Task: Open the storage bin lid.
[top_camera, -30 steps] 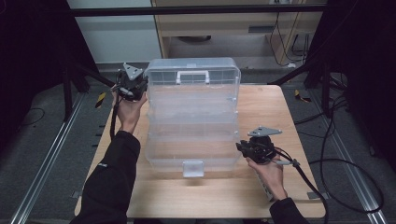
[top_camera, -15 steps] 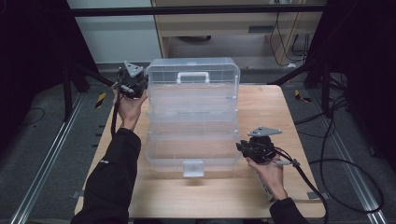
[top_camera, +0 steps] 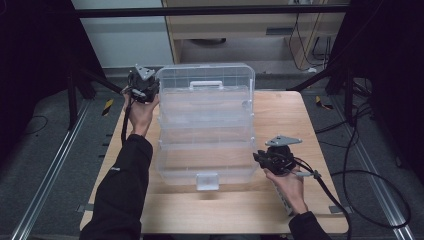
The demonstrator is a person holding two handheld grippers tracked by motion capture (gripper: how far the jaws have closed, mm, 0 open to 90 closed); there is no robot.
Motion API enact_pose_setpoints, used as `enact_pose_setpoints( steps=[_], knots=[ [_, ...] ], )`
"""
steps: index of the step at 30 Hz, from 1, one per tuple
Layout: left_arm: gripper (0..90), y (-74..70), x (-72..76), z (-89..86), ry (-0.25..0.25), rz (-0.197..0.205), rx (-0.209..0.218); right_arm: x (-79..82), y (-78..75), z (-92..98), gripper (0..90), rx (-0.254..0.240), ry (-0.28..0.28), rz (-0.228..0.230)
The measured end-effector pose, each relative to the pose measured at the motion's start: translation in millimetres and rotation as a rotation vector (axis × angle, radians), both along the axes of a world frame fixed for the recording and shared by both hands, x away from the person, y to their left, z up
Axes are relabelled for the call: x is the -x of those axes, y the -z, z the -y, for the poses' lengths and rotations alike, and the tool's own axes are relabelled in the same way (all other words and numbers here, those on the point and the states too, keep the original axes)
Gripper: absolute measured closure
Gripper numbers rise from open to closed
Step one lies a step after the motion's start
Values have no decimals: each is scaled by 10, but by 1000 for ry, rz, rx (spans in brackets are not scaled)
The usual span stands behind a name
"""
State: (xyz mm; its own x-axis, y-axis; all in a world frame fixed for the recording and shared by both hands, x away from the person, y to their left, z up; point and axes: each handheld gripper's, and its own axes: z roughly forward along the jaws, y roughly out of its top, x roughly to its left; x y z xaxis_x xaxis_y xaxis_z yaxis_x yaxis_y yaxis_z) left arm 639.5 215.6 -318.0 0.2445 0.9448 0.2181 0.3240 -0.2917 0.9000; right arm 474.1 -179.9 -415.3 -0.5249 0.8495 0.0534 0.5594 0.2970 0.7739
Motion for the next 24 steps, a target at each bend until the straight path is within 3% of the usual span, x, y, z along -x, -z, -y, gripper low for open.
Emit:
enact_pose_setpoints(
  steps=[8, 17, 18, 20, 22, 24],
  knots=[
    [830, 56, -119, -26, 1, -16, 23, -2, -1, -1, 754, 5, 1, -2],
    [821, 141, -300, -25, -18, -75, 7, 42, -13, -18, 768, 12, 14, -12],
    [856, 142, -294, -40, -3, -62, 34, 51, -17, -25, 770, 12, 19, -16],
    [835, 119, -276, -53, 7, -57, 59, 58, -23, -31, 773, 29, 18, -15],
    [817, 84, -244, -51, 1, -42, 35, 65, -32, -54, 774, 47, 22, -13],
    [801, 52, -215, -73, 5, -40, 37, 86, -50, -76, 783, 59, 19, -10]
  ],
)
